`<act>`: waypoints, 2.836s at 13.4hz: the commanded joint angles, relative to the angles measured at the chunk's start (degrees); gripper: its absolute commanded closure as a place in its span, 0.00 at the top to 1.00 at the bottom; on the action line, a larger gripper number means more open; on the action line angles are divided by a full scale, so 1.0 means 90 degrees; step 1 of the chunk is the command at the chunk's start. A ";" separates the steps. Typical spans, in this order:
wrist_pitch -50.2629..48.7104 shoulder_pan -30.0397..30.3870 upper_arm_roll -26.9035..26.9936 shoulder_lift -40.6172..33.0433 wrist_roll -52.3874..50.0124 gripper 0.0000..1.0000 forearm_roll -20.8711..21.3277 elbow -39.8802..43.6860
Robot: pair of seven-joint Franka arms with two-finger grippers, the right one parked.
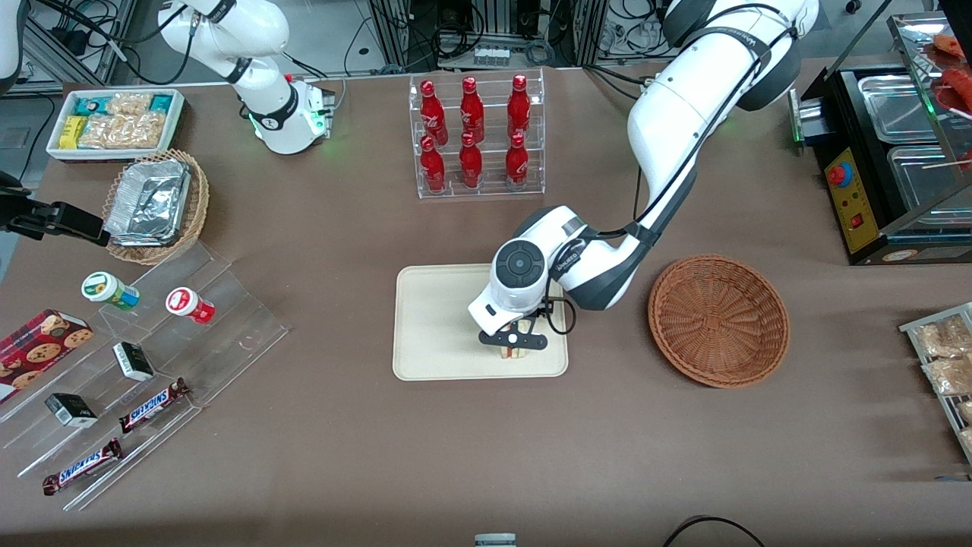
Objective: Place sandwich from basket to tray
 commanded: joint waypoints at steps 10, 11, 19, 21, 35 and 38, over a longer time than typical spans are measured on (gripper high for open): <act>-0.1138 0.0876 0.0021 -0.0856 -0.0137 1.00 0.0000 0.0118; -0.1294 0.1130 -0.0027 -0.0934 0.0047 1.00 -0.0010 0.0108; -0.1929 0.2664 -0.0057 -0.1969 0.1590 1.00 -0.0703 -0.0605; -0.2310 0.2899 -0.0057 -0.2203 0.1913 1.00 -0.0732 -0.0605; -0.3305 0.2607 0.1613 -0.5240 0.2480 1.00 -0.1992 -0.2128; -0.3921 0.2685 0.1768 -0.5690 0.3182 1.00 -0.1924 -0.1973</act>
